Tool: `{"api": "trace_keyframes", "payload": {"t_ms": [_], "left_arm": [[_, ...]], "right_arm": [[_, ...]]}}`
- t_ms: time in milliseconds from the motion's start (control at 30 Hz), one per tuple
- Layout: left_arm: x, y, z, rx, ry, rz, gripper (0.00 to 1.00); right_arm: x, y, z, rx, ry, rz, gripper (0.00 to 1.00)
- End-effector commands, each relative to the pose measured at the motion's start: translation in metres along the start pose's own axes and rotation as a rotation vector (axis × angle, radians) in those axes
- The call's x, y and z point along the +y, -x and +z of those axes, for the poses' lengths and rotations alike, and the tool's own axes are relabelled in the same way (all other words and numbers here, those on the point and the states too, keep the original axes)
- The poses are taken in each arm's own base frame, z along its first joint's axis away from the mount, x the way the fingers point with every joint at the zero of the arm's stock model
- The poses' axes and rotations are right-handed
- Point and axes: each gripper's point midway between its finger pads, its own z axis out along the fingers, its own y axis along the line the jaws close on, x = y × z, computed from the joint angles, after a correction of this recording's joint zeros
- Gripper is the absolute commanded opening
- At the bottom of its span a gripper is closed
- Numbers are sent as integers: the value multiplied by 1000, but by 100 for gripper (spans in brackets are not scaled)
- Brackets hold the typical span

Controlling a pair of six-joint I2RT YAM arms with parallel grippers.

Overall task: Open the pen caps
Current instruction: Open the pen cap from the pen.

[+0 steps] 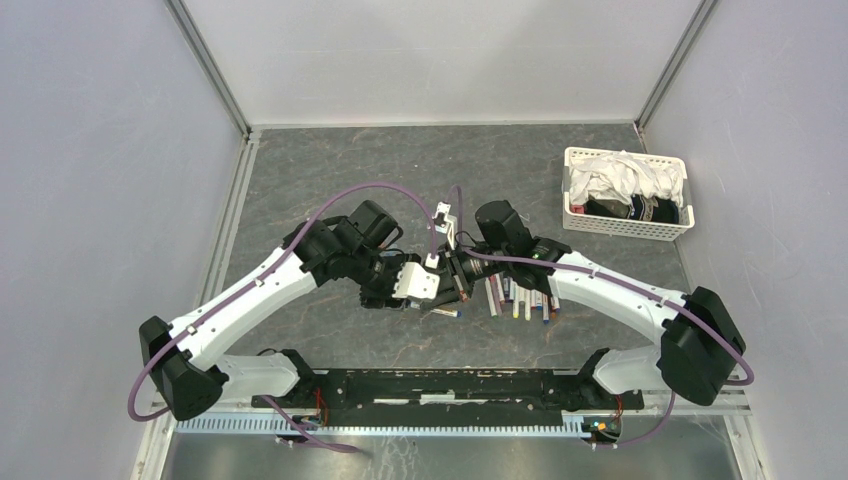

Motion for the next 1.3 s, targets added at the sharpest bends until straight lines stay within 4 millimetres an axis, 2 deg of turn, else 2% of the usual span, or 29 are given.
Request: {"api": "trace_keyframes", "payload": {"t_ms": [0,233,300,500,567,600,667,767,900,1133,1267], "left_arm": [[6,13,-2,-33,10,46,55],[3,18,4,-45,-22,27,49],[3,17,5,-38,-25,29,44],[-1,7,8,-4,-35,41,21],[-1,8,8,-6,-37,40,5],[0,9,8,-7,-39,41,3],[0,11,8,-11,-45,41,2],[0,13,9,-16,-53,38,2],[0,12,10,-11,-53,19,2],[3,12,9,-15,-27,11,2],[3,10,7,-4,-17,36,2]], "right_arm": [[11,26,1,-52,35,-42,0],[10,29,4,-60,40,-43,0],[10,29,4,-60,40,-42,0],[5,31,2,-64,30,-32,0],[4,32,3,-65,29,-28,0],[4,32,3,-65,30,-27,0],[3,30,5,-60,28,-7,2],[6,32,10,-79,56,-10,24],[9,29,17,-69,75,-2,39],[14,18,20,-9,143,20,38],[3,5,22,83,107,43,35]]}}
